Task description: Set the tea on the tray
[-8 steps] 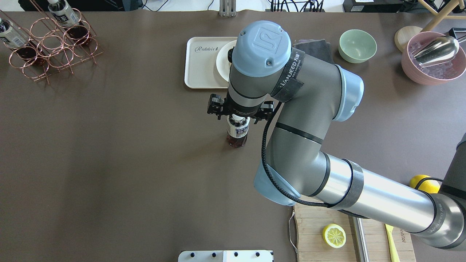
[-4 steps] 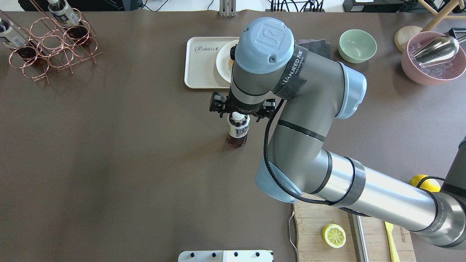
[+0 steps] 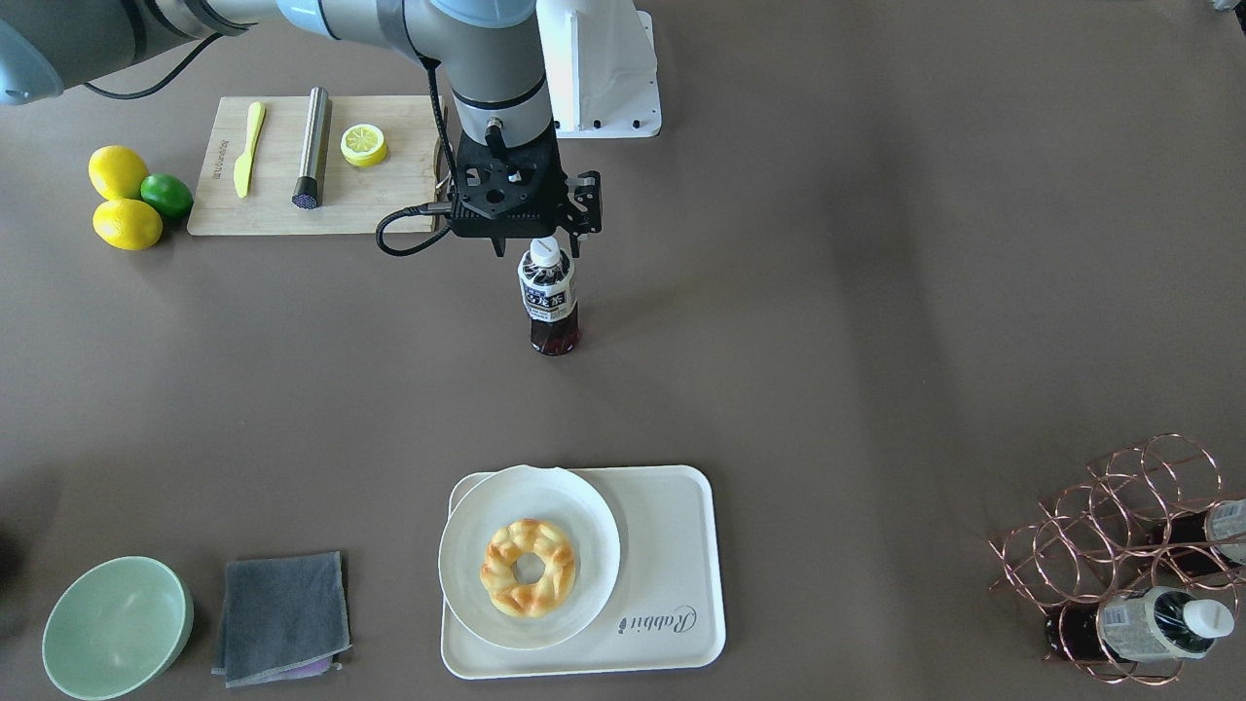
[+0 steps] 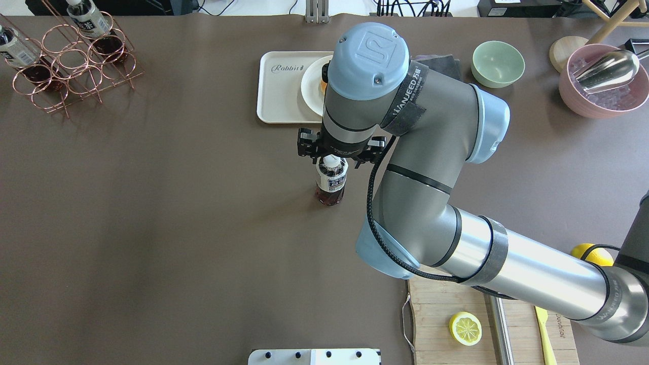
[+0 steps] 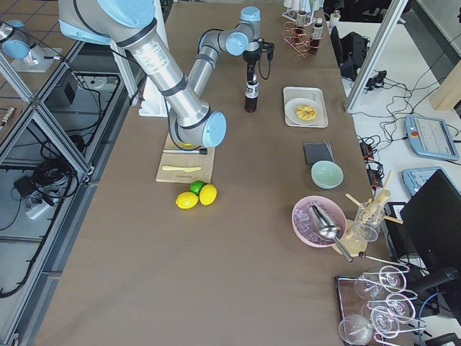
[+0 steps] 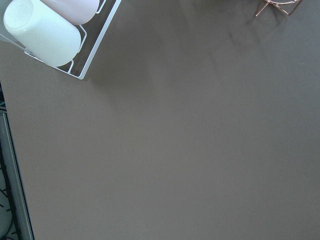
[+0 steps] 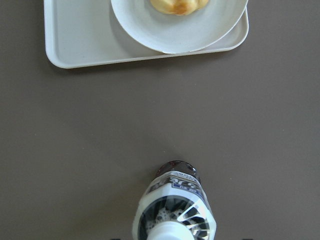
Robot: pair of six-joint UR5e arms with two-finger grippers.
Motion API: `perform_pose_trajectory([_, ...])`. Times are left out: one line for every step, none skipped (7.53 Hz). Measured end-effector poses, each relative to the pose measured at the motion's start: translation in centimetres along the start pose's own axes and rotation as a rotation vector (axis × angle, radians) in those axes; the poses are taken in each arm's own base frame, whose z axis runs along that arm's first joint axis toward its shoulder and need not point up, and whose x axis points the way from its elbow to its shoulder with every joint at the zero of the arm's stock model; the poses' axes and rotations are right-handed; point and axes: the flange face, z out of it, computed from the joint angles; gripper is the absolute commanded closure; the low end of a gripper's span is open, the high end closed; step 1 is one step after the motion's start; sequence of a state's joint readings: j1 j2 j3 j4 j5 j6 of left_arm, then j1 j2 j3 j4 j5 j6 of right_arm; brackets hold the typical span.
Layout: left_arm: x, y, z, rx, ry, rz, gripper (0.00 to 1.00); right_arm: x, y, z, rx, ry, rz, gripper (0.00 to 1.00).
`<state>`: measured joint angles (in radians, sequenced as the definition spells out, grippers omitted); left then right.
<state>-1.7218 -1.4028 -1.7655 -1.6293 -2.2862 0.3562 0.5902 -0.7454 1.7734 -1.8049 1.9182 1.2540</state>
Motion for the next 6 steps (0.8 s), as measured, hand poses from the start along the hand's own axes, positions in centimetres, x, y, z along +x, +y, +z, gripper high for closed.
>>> perform_pose_trajectory([0.0, -0.1, 0.0, 0.000, 0.000, -0.001, 0.02, 0.0, -0.1, 0.0, 0.000, 0.001, -0.005, 0.77])
perform_pose_trajectory([0.1, -0.3, -0.1, 0.001, -0.001, 0.002, 0.02, 0.0, -0.2, 0.1, 0.001, 0.002, -0.008, 1.00])
perform_pose_trajectory([0.1, -0.6, -0.2, 0.004, -0.002, 0.005, 0.02, 0.1, -0.4, 0.2, 0.003, 0.005, -0.008, 1.00])
perform_pose_trajectory([0.2, -1.0, -0.3, 0.007, -0.003, 0.006, 0.02, 0.1, -0.6, 0.3, 0.005, 0.006, -0.007, 1.00])
perform_pose_trajectory([0.2, -1.4, -0.5, 0.009, -0.003, -0.002, 0.02, 0.2, -0.8, 0.3, 0.007, 0.007, -0.005, 1.00])
perform_pose_trajectory([0.4, -2.1, -0.7, 0.009, -0.003, -0.024, 0.02, 0.3, -1.1, 0.2, 0.009, 0.008, -0.004, 1.00])
